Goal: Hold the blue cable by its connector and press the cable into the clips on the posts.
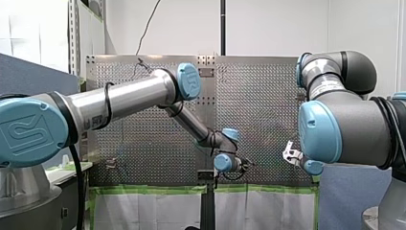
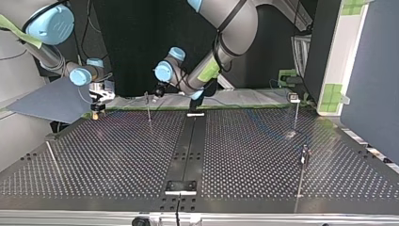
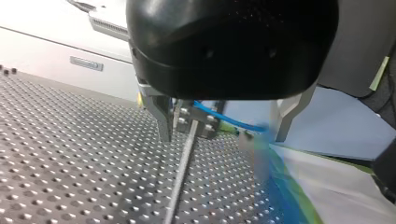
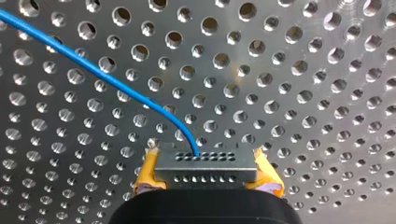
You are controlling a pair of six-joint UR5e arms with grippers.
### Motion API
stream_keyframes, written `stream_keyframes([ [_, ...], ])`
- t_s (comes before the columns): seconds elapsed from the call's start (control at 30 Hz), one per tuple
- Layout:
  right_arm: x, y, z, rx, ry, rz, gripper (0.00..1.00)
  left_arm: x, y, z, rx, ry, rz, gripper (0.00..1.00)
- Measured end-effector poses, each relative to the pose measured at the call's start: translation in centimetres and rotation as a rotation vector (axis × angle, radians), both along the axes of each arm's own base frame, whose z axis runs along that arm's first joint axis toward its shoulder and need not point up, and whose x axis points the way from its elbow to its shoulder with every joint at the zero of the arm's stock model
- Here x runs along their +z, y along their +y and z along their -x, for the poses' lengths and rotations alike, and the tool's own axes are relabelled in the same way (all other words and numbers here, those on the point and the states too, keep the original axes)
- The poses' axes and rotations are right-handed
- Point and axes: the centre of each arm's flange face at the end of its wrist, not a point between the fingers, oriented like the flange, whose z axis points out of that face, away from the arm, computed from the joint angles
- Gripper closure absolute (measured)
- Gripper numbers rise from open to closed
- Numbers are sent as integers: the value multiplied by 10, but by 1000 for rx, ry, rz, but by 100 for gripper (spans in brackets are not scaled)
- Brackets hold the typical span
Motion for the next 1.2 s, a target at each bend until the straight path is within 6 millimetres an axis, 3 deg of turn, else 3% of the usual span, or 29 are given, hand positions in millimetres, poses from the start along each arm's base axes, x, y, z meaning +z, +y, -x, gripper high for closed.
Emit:
stream_keyframes([
  [0.13,4,-4,0,1,0,3,100,1,1,6,-8,5,1,0],
  [0.47,1,0,-5,2,44,-37,100,-18,-1,36,-21,17,-25,0],
  [0.9,-3,5,-10,-18,45,-73,100,0,-38,54,-23,-76,47,0],
  [1.2,-4,6,-12,-14,33,-79,100,2,-42,61,-14,-64,36,0],
])
